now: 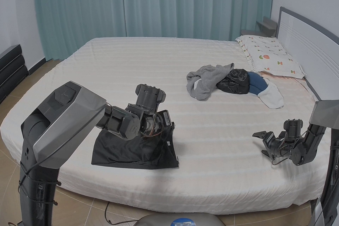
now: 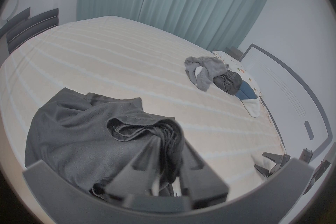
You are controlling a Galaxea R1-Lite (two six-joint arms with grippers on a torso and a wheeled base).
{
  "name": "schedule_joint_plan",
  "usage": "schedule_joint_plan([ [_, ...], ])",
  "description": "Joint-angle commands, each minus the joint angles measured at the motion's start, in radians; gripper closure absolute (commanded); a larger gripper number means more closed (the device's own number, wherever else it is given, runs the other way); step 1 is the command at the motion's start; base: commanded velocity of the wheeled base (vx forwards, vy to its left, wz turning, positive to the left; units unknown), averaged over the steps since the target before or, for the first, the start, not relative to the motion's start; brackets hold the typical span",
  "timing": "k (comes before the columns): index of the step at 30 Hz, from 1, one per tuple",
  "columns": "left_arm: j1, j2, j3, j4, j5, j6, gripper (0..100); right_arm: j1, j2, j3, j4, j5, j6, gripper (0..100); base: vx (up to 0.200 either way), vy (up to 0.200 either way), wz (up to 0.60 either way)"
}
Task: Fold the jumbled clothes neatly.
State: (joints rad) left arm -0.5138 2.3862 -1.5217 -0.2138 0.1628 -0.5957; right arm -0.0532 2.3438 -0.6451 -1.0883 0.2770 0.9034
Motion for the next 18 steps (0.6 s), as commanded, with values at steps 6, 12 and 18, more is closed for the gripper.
schedule_joint_plan([
  [6,-0.008,-0.044,0.014,0.053,0.000,-0.056,0,0.000,0.002,0.001,-0.001,0.001,0.000,0,0.000,0.000,0.00],
  [12,0.058,-0.108,0.095,0.070,-0.017,-0.073,0,0.000,0.002,0.001,-0.001,0.001,0.000,0,0.000,0.000,0.00],
  [18,0.103,-0.194,0.262,0.051,-0.066,-0.119,0,0.000,0.002,0.002,-0.001,0.001,0.000,0,0.000,0.000,0.00],
])
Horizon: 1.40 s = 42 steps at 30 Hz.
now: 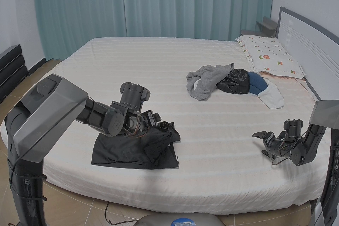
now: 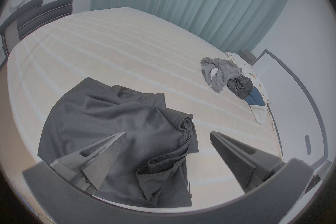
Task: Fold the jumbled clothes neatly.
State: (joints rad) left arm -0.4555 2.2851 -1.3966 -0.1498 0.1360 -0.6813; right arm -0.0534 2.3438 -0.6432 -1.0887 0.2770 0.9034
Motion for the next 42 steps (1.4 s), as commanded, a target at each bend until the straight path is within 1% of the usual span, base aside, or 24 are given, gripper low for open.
schedule_joint_plan([
  [1,0.047,-0.102,0.151,-0.014,-0.044,-0.044,0,0.000,0.002,0.000,0.000,0.001,0.000,0,0.000,0.000,0.00],
  [5,0.074,-0.162,0.254,-0.053,-0.088,-0.124,0,0.000,0.002,0.000,0.000,0.001,0.000,0,0.000,0.000,0.00],
  [7,0.095,-0.180,0.312,-0.088,-0.121,-0.133,0,0.000,0.002,-0.001,0.000,0.001,0.000,0,0.000,0.000,0.00],
  [11,0.141,-0.200,0.393,-0.154,-0.145,-0.150,0,0.000,0.002,0.000,0.000,0.001,0.000,0,0.000,0.000,0.00],
  [13,0.159,-0.203,0.430,-0.188,-0.165,-0.193,0,0.000,0.002,-0.001,0.000,0.001,0.000,0,0.000,0.200,0.00],
  [16,0.182,-0.200,0.478,-0.240,-0.223,-0.247,0,0.000,0.000,0.000,0.000,0.001,0.000,0,0.000,0.200,0.00],
  [17,0.198,-0.196,0.499,-0.275,-0.257,-0.265,0,0.000,0.000,0.000,0.000,0.002,0.002,0,0.000,0.200,0.00],
  [20,0.215,-0.180,0.524,-0.340,-0.303,-0.305,0,0.000,0.000,0.000,0.000,0.002,0.002,0,0.000,0.200,0.00],
  [23,0.216,-0.170,0.531,-0.369,-0.312,-0.317,0,0.000,0.000,0.000,0.000,0.002,0.002,0,0.000,0.200,0.00],
  [24,0.235,-0.162,0.548,-0.396,-0.315,-0.319,0,0.000,0.000,-0.001,0.000,0.001,0.000,0,0.000,0.200,0.00],
  [25,0.236,-0.162,0.548,-0.399,-0.317,-0.319,0,0.000,0.000,-0.001,0.000,0.001,0.000,0,0.000,0.200,0.00],
  [26,0.253,-0.161,0.554,-0.410,-0.332,-0.319,0,0.000,0.000,-0.001,0.000,0.001,0.000,0,0.000,0.200,0.00],
  [27,0.253,-0.161,0.554,-0.410,-0.332,-0.319,0,0.000,0.000,-0.001,0.000,0.001,0.000,0,0.000,0.200,0.00],
  [28,0.271,-0.147,0.565,-0.418,-0.366,-0.317,0,0.000,0.000,-0.003,0.001,0.001,0.003,0,0.000,0.200,0.00],
  [31,0.281,-0.134,0.571,-0.419,-0.378,-0.313,0,0.004,-0.008,0.000,0.001,-0.006,0.003,0,0.000,0.200,0.00],
  [33,0.285,-0.128,0.571,-0.421,-0.380,-0.311,0,0.026,-0.024,0.002,0.001,-0.015,0.003,0,0.000,0.200,0.00],
  [37,0.304,-0.121,0.579,-0.441,-0.388,-0.314,0,0.072,-0.072,0.025,0.001,-0.056,-0.004,0,0.000,0.200,0.00],
  [38,0.304,-0.118,0.584,-0.453,-0.397,-0.314,0,0.102,-0.095,0.034,0.001,-0.073,-0.004,0,0.000,0.200,0.00],
  [40,0.305,-0.118,0.593,-0.465,-0.398,-0.313,0,0.127,-0.116,0.046,0.003,-0.091,-0.009,0,0.000,0.200,0.00],
  [42,0.307,-0.115,0.597,-0.485,-0.398,-0.313,0,0.181,-0.135,0.059,0.013,-0.131,-0.032,0,0.000,0.200,0.00],
])
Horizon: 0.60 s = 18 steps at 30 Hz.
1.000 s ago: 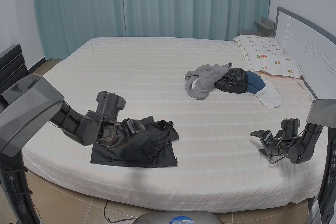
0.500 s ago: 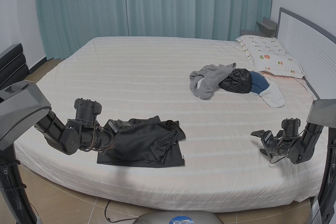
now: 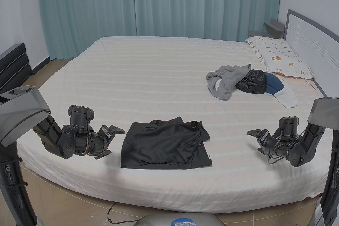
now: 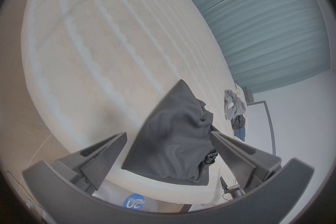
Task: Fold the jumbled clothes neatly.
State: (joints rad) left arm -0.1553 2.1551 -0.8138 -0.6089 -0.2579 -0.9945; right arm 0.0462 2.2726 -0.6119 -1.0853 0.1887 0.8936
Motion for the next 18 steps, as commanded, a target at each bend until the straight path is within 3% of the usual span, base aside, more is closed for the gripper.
schedule_joint_plan([
  [1,0.007,0.015,0.015,-0.026,-0.004,0.000,0,0.081,-0.064,0.027,0.010,-0.043,-0.022,0,0.000,0.200,0.00],
  [3,0.008,0.015,0.016,-0.032,-0.006,-0.001,0,0.158,-0.062,0.026,0.015,-0.120,-0.085,0,0.000,0.200,0.00],
  [8,0.008,0.017,0.018,-0.032,-0.006,-0.001,0,0.250,-0.067,0.003,0.094,-0.193,-0.180,0,0.000,0.200,0.00],
  [18,0.007,0.019,0.018,-0.032,-0.004,0.004,0,0.314,-0.065,-0.091,0.260,-0.311,-0.325,0,0.000,0.180,0.00],
])
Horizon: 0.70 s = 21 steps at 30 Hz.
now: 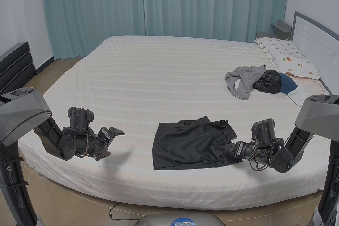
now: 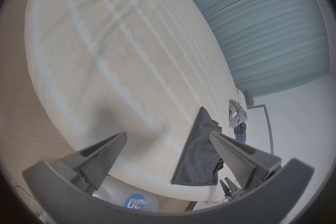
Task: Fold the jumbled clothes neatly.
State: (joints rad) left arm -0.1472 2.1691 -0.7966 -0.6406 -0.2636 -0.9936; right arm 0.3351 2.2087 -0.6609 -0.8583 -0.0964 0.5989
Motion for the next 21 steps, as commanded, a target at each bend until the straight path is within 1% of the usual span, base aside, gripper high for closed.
schedule_joint_plan([
  [1,-0.002,0.005,0.000,-0.001,0.001,0.003,0,0.025,-0.001,-0.042,0.033,-0.026,-0.030,0,0.000,0.000,0.00],
  [2,-0.002,0.005,0.002,-0.001,0.001,0.003,0,0.039,-0.003,-0.057,0.056,-0.060,-0.048,0,0.000,0.000,0.00],
  [5,-0.003,0.006,0.008,-0.002,0.003,0.009,0,0.064,0.000,-0.069,0.065,-0.092,-0.070,0,0.000,0.000,0.00],
  [8,-0.003,0.008,0.010,-0.002,0.003,0.016,0,0.062,0.016,-0.098,0.097,-0.131,-0.119,0,0.000,0.000,0.00],
  [9,-0.003,0.009,0.010,-0.002,0.003,0.020,0,0.059,0.022,-0.111,0.108,-0.138,-0.123,0,0.000,0.000,0.00],
  [18,-0.005,0.011,0.010,-0.002,0.007,0.020,0,0.050,0.031,-0.158,0.199,-0.154,-0.137,0,0.000,0.000,0.00],
  [21,-0.005,0.011,0.008,-0.002,0.007,0.020,0,0.042,0.034,-0.160,0.212,-0.177,-0.157,0,0.000,0.000,0.00],
])
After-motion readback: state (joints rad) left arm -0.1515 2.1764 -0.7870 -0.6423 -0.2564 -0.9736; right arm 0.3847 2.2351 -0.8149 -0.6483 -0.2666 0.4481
